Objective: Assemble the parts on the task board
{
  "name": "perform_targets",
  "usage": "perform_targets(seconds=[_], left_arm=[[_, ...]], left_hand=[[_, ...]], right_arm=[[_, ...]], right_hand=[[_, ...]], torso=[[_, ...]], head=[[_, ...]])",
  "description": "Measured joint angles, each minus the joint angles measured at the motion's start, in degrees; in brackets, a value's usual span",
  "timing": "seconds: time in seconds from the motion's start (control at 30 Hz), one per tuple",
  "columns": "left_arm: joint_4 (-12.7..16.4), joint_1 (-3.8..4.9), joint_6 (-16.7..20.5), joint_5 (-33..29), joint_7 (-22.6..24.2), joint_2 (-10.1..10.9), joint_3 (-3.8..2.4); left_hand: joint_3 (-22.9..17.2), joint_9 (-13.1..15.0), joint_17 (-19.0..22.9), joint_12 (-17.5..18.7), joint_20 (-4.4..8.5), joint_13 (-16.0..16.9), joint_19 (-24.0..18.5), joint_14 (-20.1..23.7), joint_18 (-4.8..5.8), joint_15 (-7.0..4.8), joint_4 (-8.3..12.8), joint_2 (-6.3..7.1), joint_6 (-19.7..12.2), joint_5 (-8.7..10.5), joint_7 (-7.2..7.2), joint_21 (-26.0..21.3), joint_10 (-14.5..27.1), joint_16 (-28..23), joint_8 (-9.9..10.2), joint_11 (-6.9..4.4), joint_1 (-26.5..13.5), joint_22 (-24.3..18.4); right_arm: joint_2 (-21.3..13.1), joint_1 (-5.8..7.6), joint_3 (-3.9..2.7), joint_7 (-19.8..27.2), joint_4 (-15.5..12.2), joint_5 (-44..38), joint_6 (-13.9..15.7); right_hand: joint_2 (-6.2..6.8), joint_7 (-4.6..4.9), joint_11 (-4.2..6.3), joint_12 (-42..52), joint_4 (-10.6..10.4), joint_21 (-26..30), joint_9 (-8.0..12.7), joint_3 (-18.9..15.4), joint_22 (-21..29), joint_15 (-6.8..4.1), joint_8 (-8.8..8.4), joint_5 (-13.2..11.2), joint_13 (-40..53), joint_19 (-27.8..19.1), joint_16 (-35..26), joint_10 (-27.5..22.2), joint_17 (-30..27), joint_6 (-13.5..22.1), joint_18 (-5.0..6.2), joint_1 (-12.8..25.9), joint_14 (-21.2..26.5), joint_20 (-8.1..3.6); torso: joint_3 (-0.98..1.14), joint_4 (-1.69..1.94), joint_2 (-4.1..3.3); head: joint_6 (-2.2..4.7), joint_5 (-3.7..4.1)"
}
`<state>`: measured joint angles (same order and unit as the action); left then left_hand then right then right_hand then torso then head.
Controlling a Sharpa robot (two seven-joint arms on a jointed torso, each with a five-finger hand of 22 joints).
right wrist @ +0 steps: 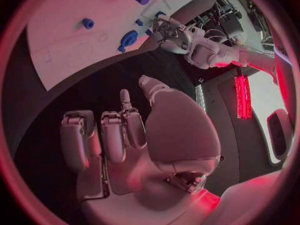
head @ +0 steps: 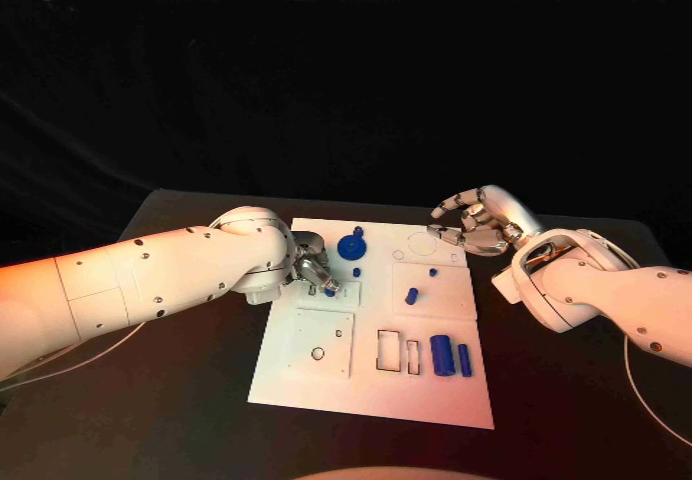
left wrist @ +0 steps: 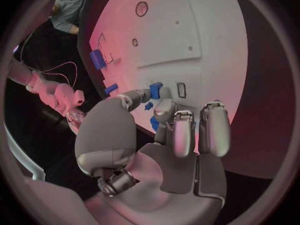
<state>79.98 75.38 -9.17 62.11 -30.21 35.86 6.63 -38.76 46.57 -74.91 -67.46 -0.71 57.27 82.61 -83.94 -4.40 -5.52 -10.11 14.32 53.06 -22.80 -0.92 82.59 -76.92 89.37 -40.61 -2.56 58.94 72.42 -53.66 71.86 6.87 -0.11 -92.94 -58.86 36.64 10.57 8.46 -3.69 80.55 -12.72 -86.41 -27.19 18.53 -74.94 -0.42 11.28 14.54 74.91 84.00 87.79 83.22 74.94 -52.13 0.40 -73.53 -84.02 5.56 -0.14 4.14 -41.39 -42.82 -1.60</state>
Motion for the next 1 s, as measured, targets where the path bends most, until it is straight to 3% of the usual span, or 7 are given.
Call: perform_targets(seconds=[0.57, 0.83, 1.0], left_arm=[[-0.3, -0.05, -0.3, -0.1, 0.0, -0.2, 0.04], [-0.4, -0.08, -0.3, -0.1, 0.0, 0.0, 0.04], [-0.2, -0.1, -0.2, -0.1, 0.0, 0.4, 0.04]], left_hand=[[4.5, 0.6, 0.0, -0.6, -0.01, 0.5, 0.0, 0.0, 0.0, 0.01, -2.6, -0.23, 0.8, -0.01, -0.07, 0.0, -0.2, 0.2, 0.6, -0.2, -0.2, 0.3], [9.3, 1.3, 0.0, -0.6, -0.01, 0.5, 0.0, 0.0, 0.0, 0.01, -5.7, 0.29, 1.0, 0.28, -0.18, 0.0, -0.2, 0.2, 1.3, -0.2, -1.3, 0.3], [10.6, 1.5, 0.0, -0.6, -0.01, 0.5, 0.0, 0.0, 0.0, 0.01, -6.3, 0.3, 1.0, 0.29, -0.18, 0.0, -0.2, 0.2, 1.5, -0.2, -1.3, 0.3]], right_arm=[[0.0, -0.01, 0.0, 0.1, 0.1, 0.0, 0.0], [0.0, -0.01, 0.0, 0.1, 0.1, 0.0, 0.1], [0.0, -0.01, 0.0, 0.1, 0.1, 0.0, 0.1]], right_hand=[[0.5, 0.0, 0.0, -0.2, -0.4, 0.4, 0.1, -0.4, 0.0, 0.0, 0.23, -0.8, 0.0, 0.0, -0.3, 0.0, 0.0, 0.0, 0.0, 0.5, 0.0, 0.0], [0.72, 0.0, 0.04, -0.9, -0.9, 1.0, 0.1, -0.6, 0.0, 0.0, 0.23, -1.2, 0.0, 0.0, -0.5, -0.4, 0.0, 0.0, 0.0, 0.7, 0.0, 0.0], [0.72, 0.0, 0.2, -0.9, -1.0, 1.0, 0.1, -0.7, 0.0, 0.0, 0.23, -1.4, 0.0, 0.0, -0.5, -0.6, 0.0, 0.0, 0.0, 0.7, 0.0, 0.0]], torso=[[0.02, -0.03, 0.01], [0.01, -0.02, 0.01], [0.0, -0.02, 0.01]], head=[[-0.03, 0.08], [0.06, 0.11], [0.16, 0.18]])
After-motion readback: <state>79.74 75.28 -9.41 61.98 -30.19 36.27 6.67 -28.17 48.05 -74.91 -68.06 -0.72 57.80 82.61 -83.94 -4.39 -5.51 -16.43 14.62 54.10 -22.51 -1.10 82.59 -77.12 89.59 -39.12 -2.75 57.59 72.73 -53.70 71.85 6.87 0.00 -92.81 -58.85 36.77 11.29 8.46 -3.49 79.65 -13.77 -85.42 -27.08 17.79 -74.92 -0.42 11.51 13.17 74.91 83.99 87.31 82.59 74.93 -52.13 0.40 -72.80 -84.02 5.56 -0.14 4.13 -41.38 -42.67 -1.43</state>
